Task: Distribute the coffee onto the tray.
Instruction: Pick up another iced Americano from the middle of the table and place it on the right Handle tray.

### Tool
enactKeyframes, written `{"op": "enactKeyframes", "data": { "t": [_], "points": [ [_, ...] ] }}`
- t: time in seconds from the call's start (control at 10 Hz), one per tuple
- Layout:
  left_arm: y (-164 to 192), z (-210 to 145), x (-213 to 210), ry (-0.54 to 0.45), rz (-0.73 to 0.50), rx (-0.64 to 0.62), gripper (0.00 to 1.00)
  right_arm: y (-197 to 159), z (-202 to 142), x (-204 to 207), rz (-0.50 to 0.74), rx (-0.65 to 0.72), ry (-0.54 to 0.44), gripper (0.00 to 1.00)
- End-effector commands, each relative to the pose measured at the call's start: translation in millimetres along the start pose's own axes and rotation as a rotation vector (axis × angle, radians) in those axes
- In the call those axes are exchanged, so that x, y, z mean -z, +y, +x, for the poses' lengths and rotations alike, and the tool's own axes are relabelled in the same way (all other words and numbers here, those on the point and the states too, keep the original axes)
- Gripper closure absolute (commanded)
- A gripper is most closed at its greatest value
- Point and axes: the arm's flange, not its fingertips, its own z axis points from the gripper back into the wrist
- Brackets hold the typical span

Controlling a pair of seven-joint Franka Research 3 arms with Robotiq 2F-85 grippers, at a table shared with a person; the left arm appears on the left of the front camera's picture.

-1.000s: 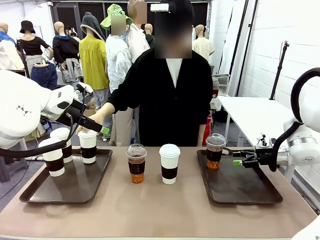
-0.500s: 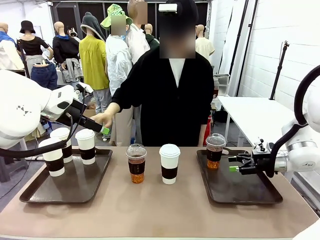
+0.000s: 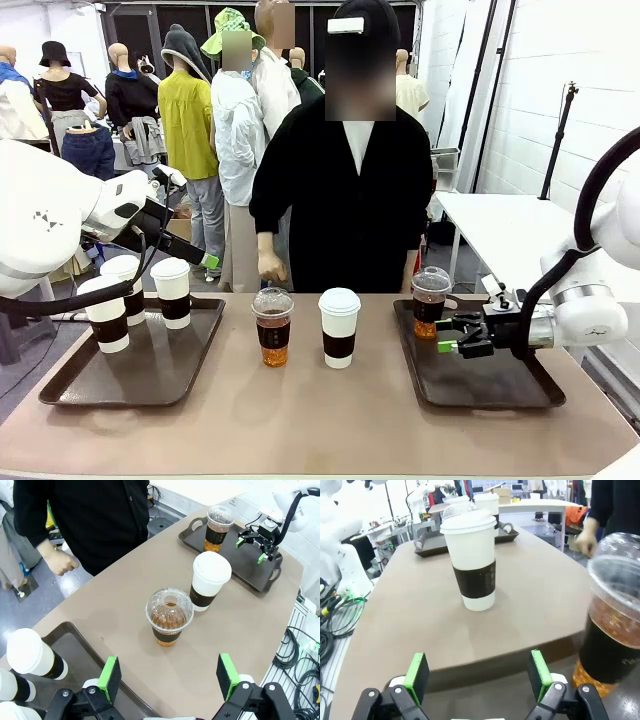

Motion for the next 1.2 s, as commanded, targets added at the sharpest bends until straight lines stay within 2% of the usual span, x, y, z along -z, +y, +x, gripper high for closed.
{"op": "enactKeyframes", "data": {
  "t": [0.0, 0.1, 0.4, 0.6, 1.1],
  "points": [
    [1.1, -0.9, -0.1, 0.002, -0.005, -0.004, 0.00, 10.9, 2.9, 17.4, -0.063, -0.031, -0.027, 0.00],
    [1.1, -0.9, -0.1, 0.002, -0.005, -0.004, 0.00, 11.9, 2.6, 23.9, -0.089, -0.015, -0.049, 0.00],
    [1.1, -0.9, -0.1, 0.002, -0.005, -0.004, 0.00, 12.0, 5.1, 48.2, -0.069, -0.030, -0.046, 0.00],
    [1.1, -0.9, -0.1, 0.002, -0.005, -0.004, 0.00, 5.2, 1.9, 59.0, -0.019, -0.043, -0.049, 0.00],
    [1.1, -0.9, -0.1, 0.002, -0.005, -0.004, 0.00, 0.2, 0.3, 62.1, 0.039, -0.047, -0.043, 0.00]
  ]
}}
